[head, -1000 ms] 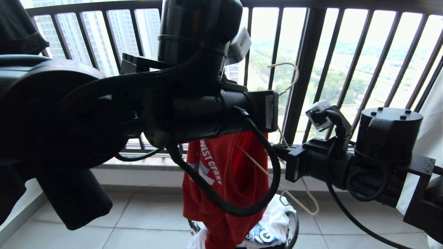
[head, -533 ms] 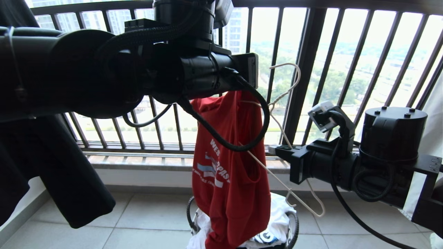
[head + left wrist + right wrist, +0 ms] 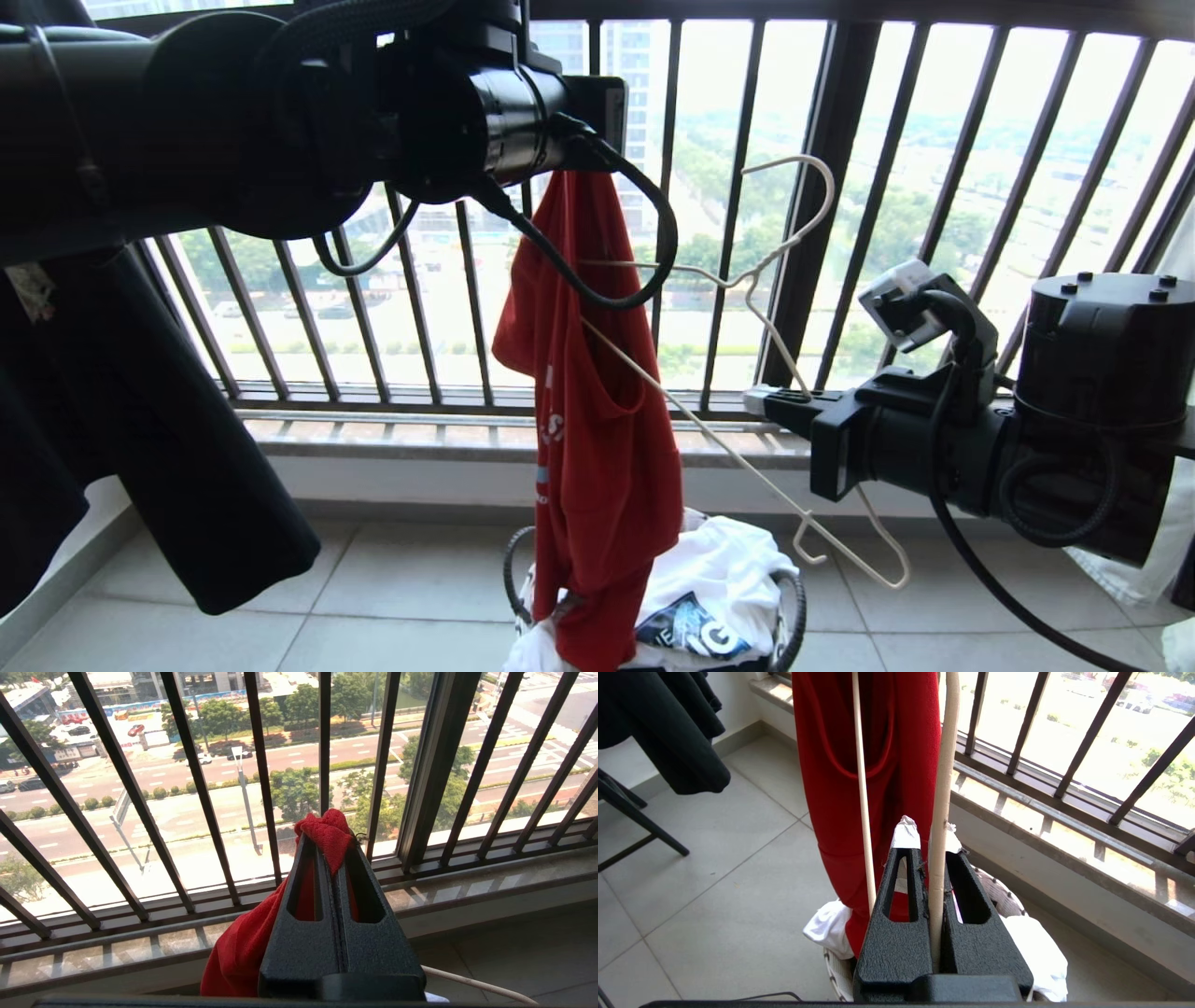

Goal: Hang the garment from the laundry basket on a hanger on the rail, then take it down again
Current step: Hang the clothes on the clothes rack

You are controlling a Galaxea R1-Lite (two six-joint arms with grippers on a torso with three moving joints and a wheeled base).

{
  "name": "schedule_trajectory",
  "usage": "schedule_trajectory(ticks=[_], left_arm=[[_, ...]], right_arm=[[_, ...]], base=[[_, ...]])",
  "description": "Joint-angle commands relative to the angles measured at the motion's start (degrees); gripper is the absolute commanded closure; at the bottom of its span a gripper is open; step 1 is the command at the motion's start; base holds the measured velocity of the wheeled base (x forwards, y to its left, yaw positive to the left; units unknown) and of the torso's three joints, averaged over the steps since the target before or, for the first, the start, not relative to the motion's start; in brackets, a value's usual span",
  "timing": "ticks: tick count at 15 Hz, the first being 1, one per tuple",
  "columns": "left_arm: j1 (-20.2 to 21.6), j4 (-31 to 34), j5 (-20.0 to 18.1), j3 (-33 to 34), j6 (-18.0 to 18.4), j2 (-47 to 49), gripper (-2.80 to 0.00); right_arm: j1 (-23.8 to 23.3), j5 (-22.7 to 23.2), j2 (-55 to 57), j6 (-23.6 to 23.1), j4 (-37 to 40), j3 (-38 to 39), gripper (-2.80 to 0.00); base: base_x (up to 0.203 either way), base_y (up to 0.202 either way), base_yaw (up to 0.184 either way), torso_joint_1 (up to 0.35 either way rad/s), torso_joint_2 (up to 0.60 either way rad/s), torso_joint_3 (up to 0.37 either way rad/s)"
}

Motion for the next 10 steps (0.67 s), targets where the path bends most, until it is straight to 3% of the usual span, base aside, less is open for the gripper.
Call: schedule_trajectory(ticks=[1, 10], left_arm=[[0.18, 0.01, 0.97, 0.04, 1.76, 0.13, 0.0], [0.05, -0.19, 0.65, -0.32, 3.97, 1.42, 0.0]], right_arm=[[-0.7, 0.12, -1.72, 0.02, -0.18, -0.27, 0.0], [1.08, 2.49, -2.98, 0.2, -0.01, 0.96, 0.0]], base=[[0.0, 0.0, 0.0, 0.0, 0.0, 0.0], [0.0, 0.0, 0.0, 0.0, 0.0, 0.0]])
